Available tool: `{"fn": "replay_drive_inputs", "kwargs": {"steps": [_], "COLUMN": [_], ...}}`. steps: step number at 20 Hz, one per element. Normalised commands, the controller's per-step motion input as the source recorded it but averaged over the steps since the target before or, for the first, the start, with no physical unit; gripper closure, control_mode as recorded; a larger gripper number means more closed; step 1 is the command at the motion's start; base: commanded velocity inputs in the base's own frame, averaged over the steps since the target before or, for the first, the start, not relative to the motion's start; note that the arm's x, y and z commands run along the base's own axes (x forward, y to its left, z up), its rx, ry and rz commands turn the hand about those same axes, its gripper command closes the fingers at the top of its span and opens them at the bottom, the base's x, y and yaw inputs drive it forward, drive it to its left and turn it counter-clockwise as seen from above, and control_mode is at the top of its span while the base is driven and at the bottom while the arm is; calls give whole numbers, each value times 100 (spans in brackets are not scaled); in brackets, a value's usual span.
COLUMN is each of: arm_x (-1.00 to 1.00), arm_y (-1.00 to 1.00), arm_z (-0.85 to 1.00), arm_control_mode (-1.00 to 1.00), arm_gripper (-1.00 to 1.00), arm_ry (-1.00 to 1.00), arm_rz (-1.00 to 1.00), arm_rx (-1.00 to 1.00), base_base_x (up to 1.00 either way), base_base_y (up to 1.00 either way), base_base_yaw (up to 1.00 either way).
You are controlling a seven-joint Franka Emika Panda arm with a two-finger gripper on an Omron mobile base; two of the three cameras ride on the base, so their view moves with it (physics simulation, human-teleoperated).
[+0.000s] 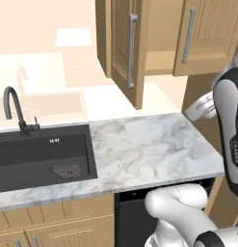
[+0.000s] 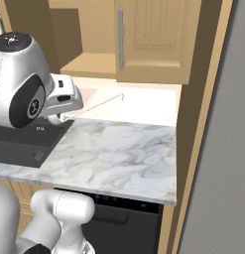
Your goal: Open the cabinet and move the ladle to the pot. Then close the cabinet.
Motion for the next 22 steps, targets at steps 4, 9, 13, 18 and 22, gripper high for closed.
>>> {"fn": "replay_drive_inputs", "kwargs": {"steps": [4, 9, 13, 18, 22], "arm_x": [-11, 0, 0, 0, 0], "arm_y": [-1, 0, 0, 0, 0], "arm_z": [-3, 0, 0, 0, 0], "arm_control_mode": [100, 100, 100, 100, 100], "arm_gripper": [100, 100, 100, 100, 100], "arm_ry": [7, 0, 0, 0, 0], "arm_rz": [-3, 0, 0, 0, 0], "arm_rx": [4, 0, 0, 0, 0], "base_base_x": [-41, -100, -100, -78, -7], "base_base_y": [-5, -9, -1, 24, 53], "base_base_yaw": [-4, -13, -14, 3, 73]}}
